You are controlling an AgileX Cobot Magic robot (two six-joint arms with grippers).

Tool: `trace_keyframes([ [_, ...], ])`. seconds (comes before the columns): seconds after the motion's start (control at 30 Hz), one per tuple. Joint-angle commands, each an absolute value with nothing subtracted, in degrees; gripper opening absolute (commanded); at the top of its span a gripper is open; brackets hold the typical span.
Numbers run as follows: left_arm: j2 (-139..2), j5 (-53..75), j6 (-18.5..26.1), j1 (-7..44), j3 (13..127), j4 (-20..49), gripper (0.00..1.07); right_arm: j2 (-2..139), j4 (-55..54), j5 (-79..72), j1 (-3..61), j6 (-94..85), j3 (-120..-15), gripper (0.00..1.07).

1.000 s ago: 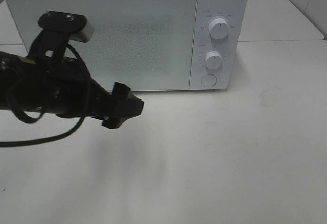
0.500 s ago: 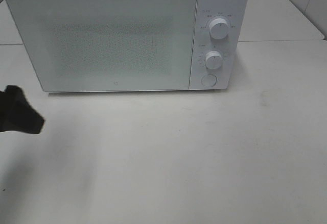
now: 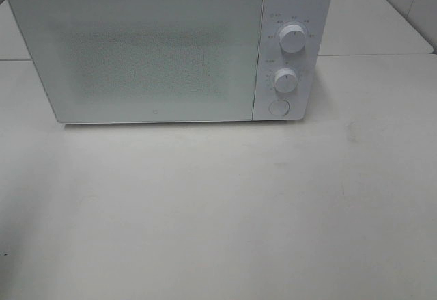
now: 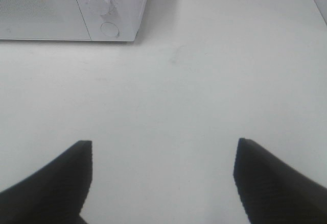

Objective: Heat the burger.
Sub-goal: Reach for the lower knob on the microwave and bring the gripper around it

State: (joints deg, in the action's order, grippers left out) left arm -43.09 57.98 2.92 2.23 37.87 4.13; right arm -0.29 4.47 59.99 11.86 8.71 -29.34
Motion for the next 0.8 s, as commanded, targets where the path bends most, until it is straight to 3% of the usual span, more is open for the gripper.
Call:
trace_keyframes([
  [0.03, -38.8, 58.6, 2.2, 2.1, 35.4, 3.5, 0.98, -1.8, 4.8, 59.5, 11.4, 8.9, -29.2, 0.74],
  [0.2, -30.1, 58.6, 2.3, 2.1, 29.5, 3.5, 0.98, -1.8, 4.8, 59.5, 11.4, 8.9, -29.2, 0.74],
  [0.33, -21.8, 59.5, -1.1, 2.1, 28.6, 3.4, 0.98, -1.8, 4.8, 59.5, 11.4, 8.9, -29.2, 0.74],
  [0.8, -3.8, 59.4, -1.1, 2.1, 28.6, 3.4, 0.98, -1.8, 4.8, 59.5, 11.4, 8.9, -29.2, 0.74],
])
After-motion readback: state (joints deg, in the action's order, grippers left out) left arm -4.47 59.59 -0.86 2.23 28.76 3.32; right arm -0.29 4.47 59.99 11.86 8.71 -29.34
